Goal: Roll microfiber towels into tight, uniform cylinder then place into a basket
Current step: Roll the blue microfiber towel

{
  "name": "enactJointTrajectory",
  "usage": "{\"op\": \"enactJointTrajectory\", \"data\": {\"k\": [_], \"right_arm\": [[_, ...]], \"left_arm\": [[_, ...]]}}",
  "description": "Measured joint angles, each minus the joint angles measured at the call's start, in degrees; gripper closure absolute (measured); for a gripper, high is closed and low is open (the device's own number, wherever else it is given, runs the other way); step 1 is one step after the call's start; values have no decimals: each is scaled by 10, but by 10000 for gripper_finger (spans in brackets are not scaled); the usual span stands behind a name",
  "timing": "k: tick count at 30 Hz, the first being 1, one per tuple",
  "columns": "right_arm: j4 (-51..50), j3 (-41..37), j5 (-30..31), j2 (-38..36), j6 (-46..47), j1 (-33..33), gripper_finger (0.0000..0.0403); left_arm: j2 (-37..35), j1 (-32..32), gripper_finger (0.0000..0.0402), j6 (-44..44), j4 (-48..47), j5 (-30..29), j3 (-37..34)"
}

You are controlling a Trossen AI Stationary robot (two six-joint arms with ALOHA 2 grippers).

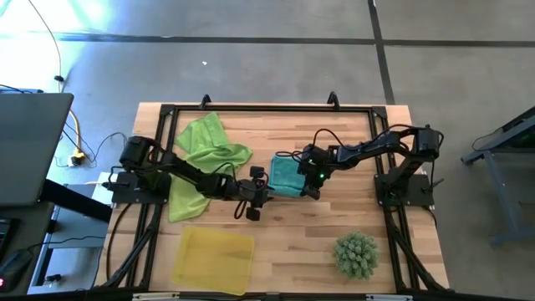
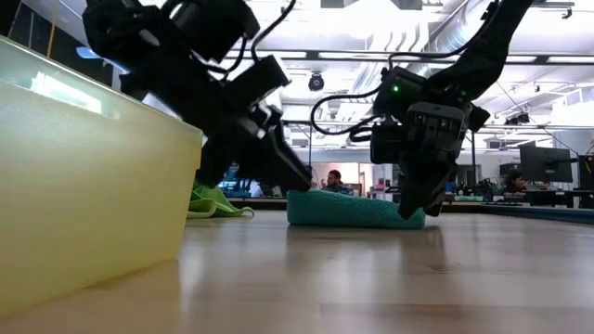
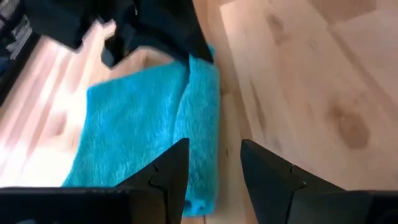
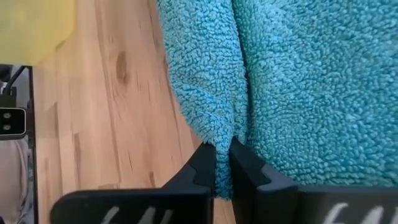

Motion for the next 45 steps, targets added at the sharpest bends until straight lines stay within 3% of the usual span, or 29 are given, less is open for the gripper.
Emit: {"op": "enactJointTrajectory", "data": {"k": [13,18,23,27,32,36,40,45], "right_arm": [[1,1,6,-1,-2,0,396],[3,2,11,-2,-20,0,394],[0,4,13,-7,-84,0,356],[-66,34,13,-19,-142,-4,311],[-229,98,21,-42,-237,-1,281],[-261,115,98,-69,-301,38,280],[-245,115,221,-79,-357,102,281],[-221,115,332,-71,-381,162,281]], "left_arm": [[51,42,266,-41,33,14,5],[62,59,266,-98,22,57,6],[61,67,266,-164,3,92,7],[60,74,266,-250,-9,115,8],[59,78,266,-344,-10,142,8],[60,78,266,-390,-9,141,8],[60,78,266,-405,-5,139,7],[61,78,266,-425,-2,137,7]]}}
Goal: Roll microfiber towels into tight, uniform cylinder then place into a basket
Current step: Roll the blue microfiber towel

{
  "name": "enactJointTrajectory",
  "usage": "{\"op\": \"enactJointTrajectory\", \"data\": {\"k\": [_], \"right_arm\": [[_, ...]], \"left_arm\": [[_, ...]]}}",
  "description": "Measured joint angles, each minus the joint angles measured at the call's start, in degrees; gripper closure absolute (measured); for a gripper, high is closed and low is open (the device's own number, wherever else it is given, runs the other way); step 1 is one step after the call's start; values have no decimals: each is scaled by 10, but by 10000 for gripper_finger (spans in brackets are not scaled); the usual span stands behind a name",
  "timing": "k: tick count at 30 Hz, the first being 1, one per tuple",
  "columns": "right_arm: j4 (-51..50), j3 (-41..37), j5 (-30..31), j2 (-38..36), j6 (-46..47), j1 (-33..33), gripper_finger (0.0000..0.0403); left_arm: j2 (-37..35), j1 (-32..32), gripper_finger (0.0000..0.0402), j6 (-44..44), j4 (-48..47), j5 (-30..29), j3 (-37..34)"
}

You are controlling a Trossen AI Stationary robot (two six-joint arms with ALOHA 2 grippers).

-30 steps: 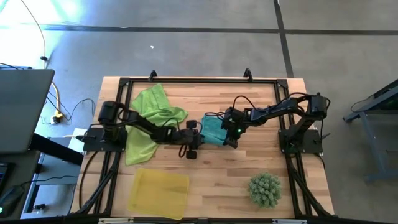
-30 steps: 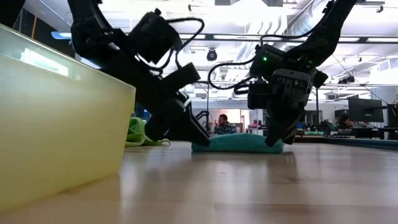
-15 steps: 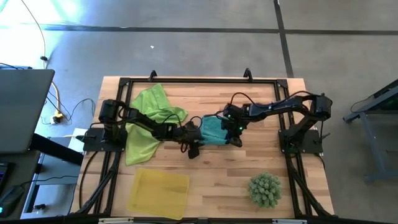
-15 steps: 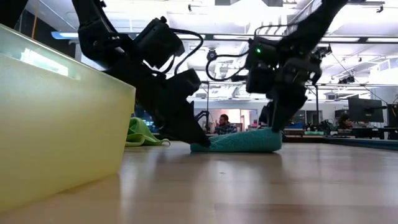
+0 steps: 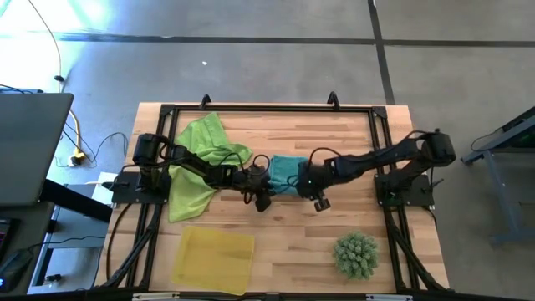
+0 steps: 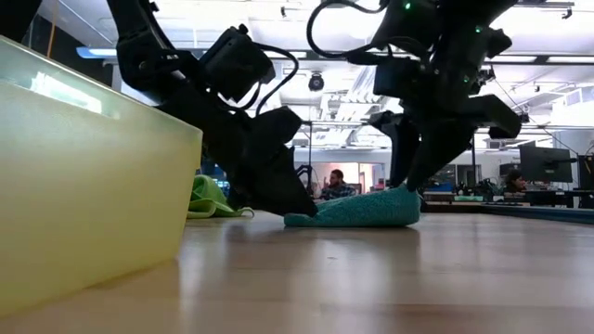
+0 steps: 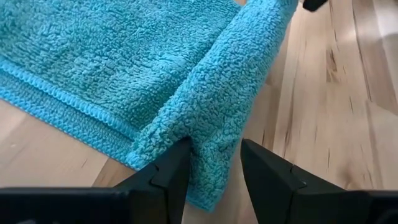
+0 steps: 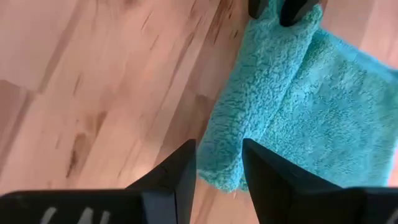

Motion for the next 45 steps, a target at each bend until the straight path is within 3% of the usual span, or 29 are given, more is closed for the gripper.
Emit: {"op": "enactJointTrajectory", "data": {"k": [19,25,30,35,39,42,45], "right_arm": [[24,1,34,85,81,8,252],[19,2,26,87,105,7,314],[18,2,-29,86,105,4,390],[33,0,-118,87,117,-25,384],[50,-2,-202,90,138,-62,398],[58,-2,-217,90,172,-86,396],[58,-2,-220,90,192,-102,397]], "left_arm": [[1,-1,266,-37,1,2,2],[-22,-9,266,-42,-14,21,0],[-64,-27,266,-38,-35,22,0],[-96,-54,266,53,-34,1,1],[-105,-79,266,167,-28,-82,2],[-102,-92,265,232,-27,-144,2],[-93,-99,259,281,-28,-154,2]]}}
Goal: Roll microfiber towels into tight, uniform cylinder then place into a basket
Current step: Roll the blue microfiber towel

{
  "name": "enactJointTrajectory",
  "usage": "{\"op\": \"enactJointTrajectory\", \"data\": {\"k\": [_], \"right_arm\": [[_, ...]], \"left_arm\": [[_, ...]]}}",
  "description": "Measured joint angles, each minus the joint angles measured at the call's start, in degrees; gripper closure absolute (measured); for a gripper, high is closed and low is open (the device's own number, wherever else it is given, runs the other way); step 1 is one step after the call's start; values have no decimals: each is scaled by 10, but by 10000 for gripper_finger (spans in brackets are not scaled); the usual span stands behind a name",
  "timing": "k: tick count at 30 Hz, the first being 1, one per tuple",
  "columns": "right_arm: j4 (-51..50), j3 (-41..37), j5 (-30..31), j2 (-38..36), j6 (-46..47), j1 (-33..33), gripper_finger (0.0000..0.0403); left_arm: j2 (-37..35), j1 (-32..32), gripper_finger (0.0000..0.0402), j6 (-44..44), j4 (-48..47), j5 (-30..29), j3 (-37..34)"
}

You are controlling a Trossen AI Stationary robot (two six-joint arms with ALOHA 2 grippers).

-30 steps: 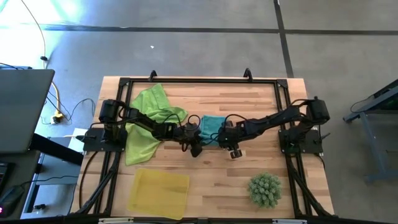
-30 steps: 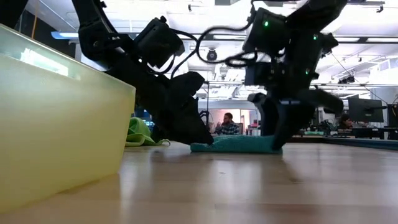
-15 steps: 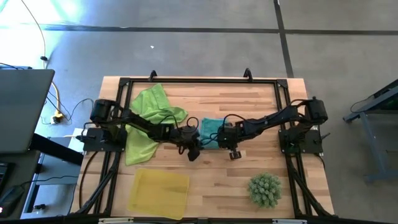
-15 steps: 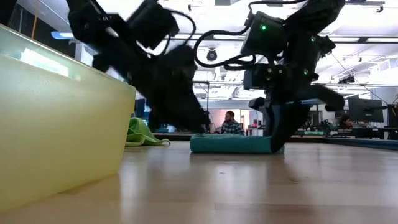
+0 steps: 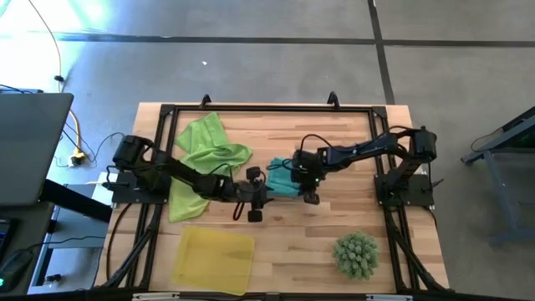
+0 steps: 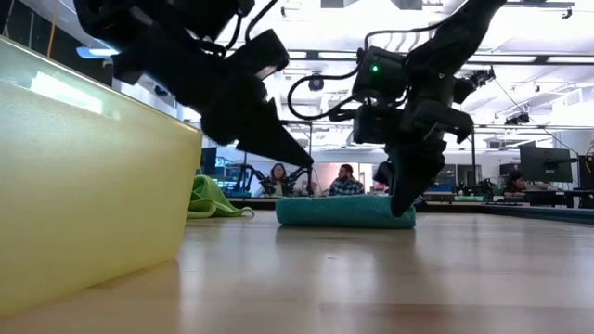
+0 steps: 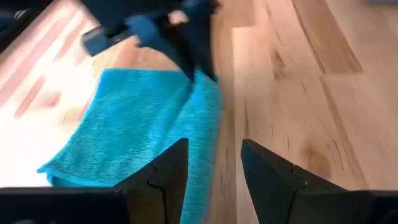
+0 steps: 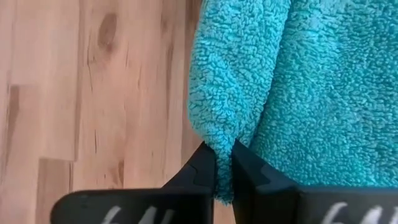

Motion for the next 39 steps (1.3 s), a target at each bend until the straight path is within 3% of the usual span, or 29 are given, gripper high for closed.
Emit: {"op": "enactJointTrajectory", "data": {"k": [7,12,16,21,31,35,39], "right_arm": [[2,0,-13,0,18,-18,399],[4,0,-13,-1,19,-18,399],[6,0,-13,-1,19,-18,400],[6,1,-12,-1,18,-18,400],[12,1,-12,-2,15,-18,400],[18,1,-12,-2,13,-18,397],[19,1,-12,-2,3,-18,363]], "left_arm": [[29,7,227,84,2,-46,1],[56,25,220,134,17,-48,1],[67,39,220,131,18,-47,0],[66,65,223,56,20,-36,1],[65,96,306,-39,-5,135,1],[64,107,361,-148,-11,224,2],[64,111,395,-274,-24,270,2]]}}
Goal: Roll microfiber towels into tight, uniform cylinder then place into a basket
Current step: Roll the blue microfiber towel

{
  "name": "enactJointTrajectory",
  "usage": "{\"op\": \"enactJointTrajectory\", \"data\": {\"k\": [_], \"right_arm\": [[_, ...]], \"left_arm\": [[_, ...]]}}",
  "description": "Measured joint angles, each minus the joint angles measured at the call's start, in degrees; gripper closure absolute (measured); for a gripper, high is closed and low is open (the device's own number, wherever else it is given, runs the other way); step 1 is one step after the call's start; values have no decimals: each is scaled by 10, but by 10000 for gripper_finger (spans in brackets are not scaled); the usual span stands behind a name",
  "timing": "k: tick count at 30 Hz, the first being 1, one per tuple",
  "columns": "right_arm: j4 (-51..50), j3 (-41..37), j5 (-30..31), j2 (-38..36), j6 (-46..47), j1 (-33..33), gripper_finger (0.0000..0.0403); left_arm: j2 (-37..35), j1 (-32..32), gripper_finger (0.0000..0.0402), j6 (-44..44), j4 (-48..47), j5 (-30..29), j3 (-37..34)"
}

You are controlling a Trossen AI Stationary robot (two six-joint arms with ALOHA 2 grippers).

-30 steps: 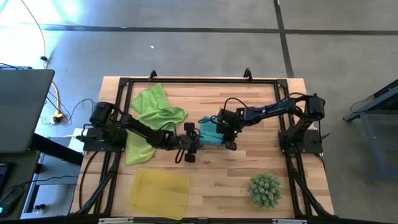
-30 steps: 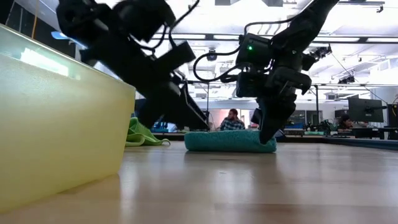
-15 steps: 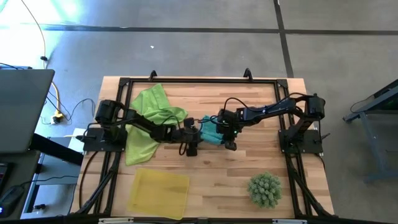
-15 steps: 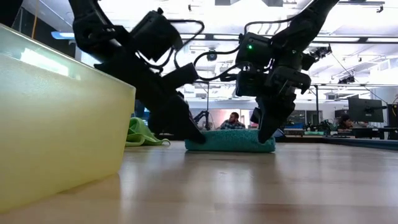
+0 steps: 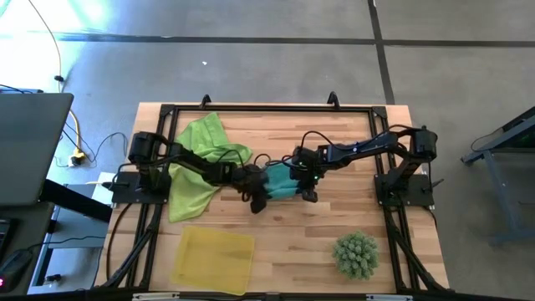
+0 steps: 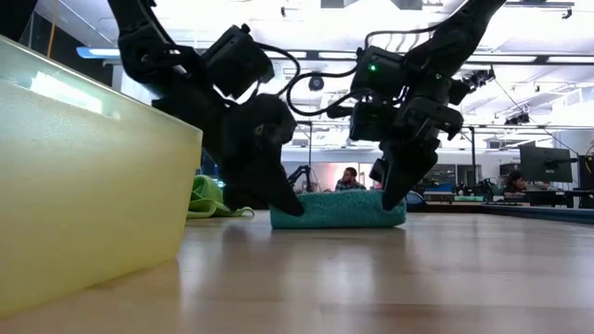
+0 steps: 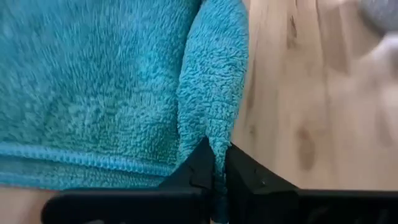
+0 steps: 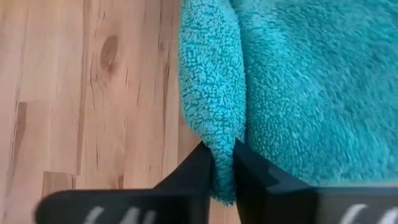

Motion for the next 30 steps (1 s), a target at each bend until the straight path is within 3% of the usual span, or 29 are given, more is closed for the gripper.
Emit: {"op": "enactJointTrajectory", "data": {"k": [4,10,17,23,30], "right_arm": [[-9,0,4,-13,-27,0,305],[-55,0,6,-78,-90,5,250],[-28,0,122,-100,-225,98,254],[24,0,273,-60,-231,154,263],[31,0,299,-22,-189,177,264]], "left_arm": [[-3,10,385,-92,-48,13,2],[-4,25,392,-138,-78,19,2],[-3,27,395,-147,-72,11,1],[-2,27,395,-147,-67,7,-1],[-2,27,396,-142,-61,1,-2]]}}
